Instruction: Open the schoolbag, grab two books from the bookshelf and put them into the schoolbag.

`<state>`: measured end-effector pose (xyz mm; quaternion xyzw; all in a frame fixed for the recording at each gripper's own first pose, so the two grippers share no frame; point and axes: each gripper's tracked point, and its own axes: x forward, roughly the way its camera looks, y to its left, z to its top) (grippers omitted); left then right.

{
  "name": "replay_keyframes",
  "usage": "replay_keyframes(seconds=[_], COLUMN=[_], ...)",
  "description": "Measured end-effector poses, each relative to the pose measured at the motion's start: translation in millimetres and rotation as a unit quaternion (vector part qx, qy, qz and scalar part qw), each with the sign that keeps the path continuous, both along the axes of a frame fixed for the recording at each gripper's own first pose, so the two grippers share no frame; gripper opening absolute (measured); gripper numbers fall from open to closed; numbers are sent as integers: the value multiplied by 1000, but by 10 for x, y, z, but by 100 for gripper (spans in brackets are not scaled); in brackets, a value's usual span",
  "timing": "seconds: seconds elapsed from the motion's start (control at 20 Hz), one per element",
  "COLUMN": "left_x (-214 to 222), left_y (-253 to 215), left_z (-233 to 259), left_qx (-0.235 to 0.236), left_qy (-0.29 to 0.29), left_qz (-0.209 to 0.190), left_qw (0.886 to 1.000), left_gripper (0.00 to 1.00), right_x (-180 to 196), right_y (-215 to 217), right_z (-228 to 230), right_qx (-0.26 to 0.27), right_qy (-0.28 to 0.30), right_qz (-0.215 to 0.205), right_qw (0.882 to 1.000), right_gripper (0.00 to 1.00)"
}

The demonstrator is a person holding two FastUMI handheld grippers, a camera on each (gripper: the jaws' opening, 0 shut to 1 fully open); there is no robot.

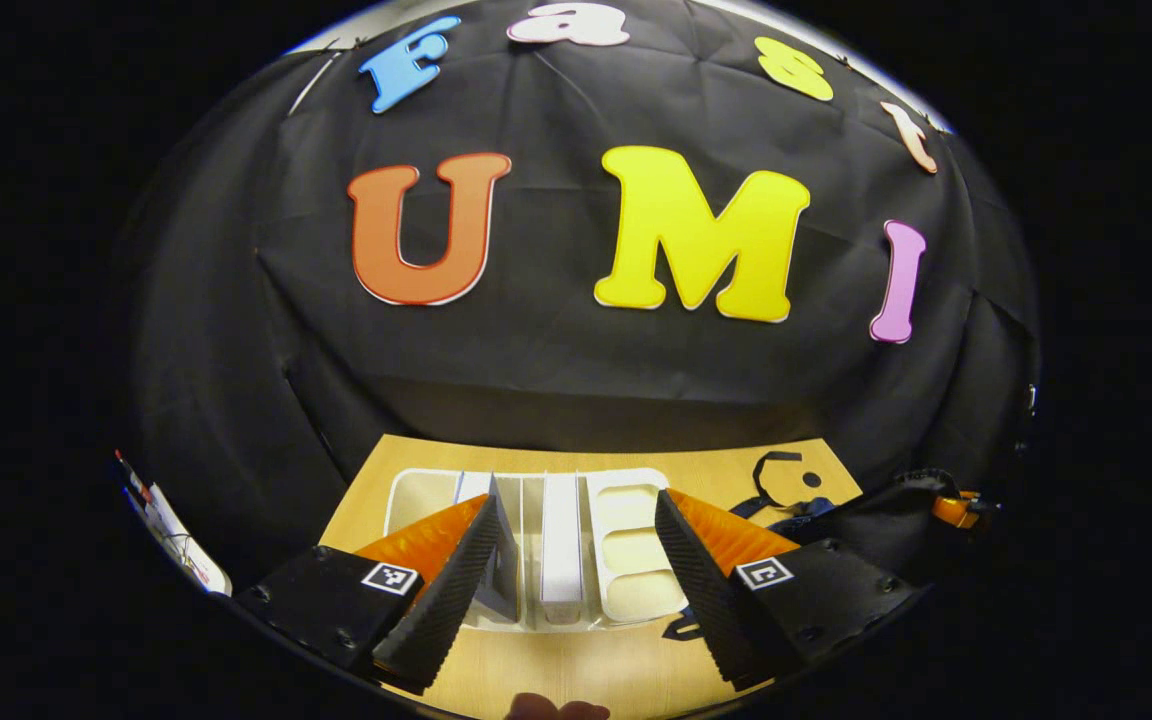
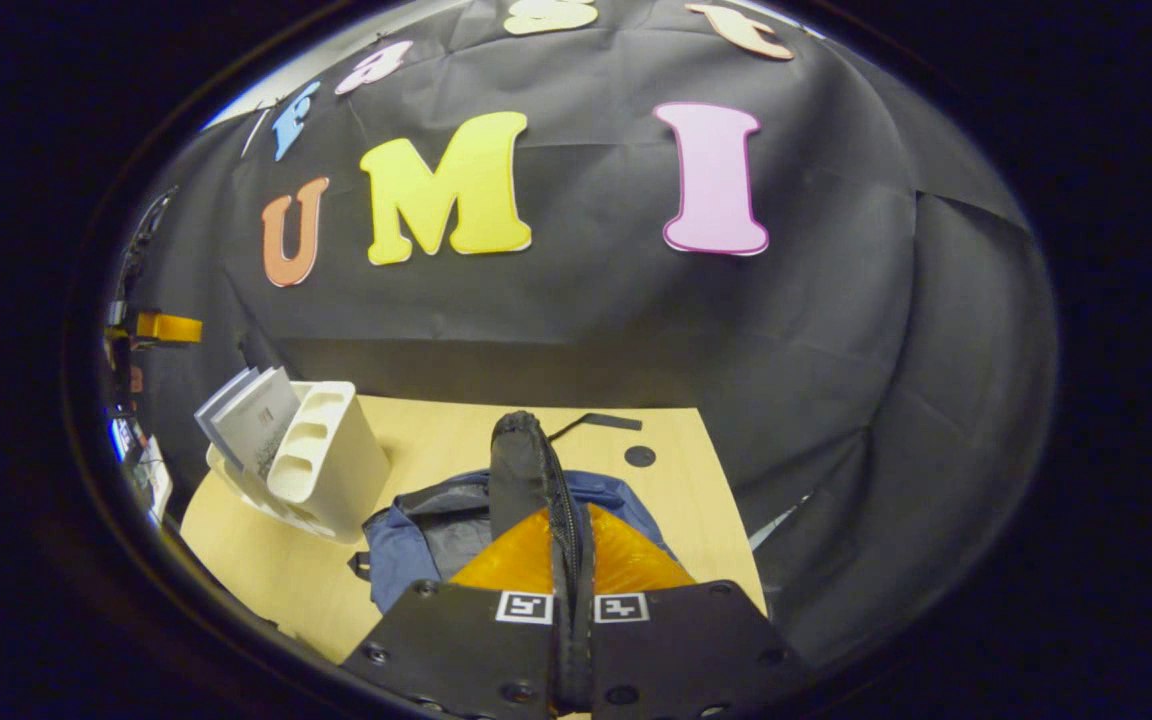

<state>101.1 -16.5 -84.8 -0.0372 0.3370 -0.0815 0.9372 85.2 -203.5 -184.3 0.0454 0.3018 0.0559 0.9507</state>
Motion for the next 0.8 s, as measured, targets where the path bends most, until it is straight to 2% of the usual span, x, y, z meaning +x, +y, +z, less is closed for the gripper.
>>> replay_keyframes(seconds=[0.1,0.25,0.45,0.5,0.6,0.65,0.75,0.8], left_x=[57,133,181,173,154,140,98,86], left_y=[-35,-62,-73,-70,-45,-20,2,18], left_z=[-92,-244,-634,-748,-982,-1080,-1261,-1351], left_qx=[-8,20,46,45,46,47,43,38], left_qy=[53,112,201,229,273,292,332,352], left_qz=[-12,-44,-72,-69,-62,-56,-33,-20], left_qw=[998,993,976,970,959,954,942,935], left_gripper=[98,99,98,98,99,99,99,99], right_x=[92,152,147,164,144,130,108,96], right_y=[-113,-213,-246,-266,-303,-323,-366,-381], right_z=[2,-36,-100,-125,-135,-149,-177,-191], right_qx=[19,30,38,38,44,46,50,53], right_qy=[6,9,13,13,13,14,16,17], right_qz=[-3,-3,2,1,-3,-5,-9,-11], right_qw=[1000,1000,999,999,999,999,999,998], right_gripper=[0,1,0,3,1,3,0,3])
